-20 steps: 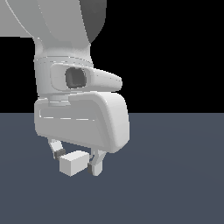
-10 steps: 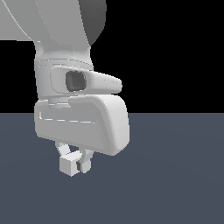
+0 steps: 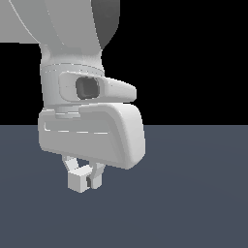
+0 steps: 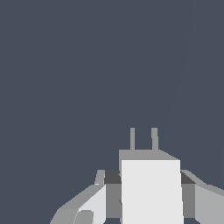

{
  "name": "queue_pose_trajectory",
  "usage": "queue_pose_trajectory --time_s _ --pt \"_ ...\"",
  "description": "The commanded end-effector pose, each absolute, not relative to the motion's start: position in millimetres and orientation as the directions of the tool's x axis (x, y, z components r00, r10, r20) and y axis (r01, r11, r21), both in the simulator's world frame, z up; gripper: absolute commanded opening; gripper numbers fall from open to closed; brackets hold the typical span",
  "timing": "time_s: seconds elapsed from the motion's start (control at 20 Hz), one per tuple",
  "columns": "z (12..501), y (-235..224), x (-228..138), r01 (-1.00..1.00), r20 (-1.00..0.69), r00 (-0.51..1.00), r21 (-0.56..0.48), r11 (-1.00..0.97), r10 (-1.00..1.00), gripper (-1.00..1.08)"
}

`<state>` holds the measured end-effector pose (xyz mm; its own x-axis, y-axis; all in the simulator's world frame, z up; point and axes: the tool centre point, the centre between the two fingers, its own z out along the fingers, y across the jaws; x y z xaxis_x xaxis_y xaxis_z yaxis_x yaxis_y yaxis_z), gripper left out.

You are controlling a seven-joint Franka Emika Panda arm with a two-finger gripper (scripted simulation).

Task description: Plug the charger into the wall socket.

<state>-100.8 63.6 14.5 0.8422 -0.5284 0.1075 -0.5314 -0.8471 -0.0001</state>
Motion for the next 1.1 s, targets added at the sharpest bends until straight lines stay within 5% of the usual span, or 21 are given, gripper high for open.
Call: queue_pose_trajectory --time_s 0.0,1.05 --pt "17 62 -99 -0.515 0.108 0.852 0.0 -0.857 -0.512 -1.0" --pt "67 34 -65 -0.129 0.111 0.986 0.002 -0.992 -0.128 -1.0"
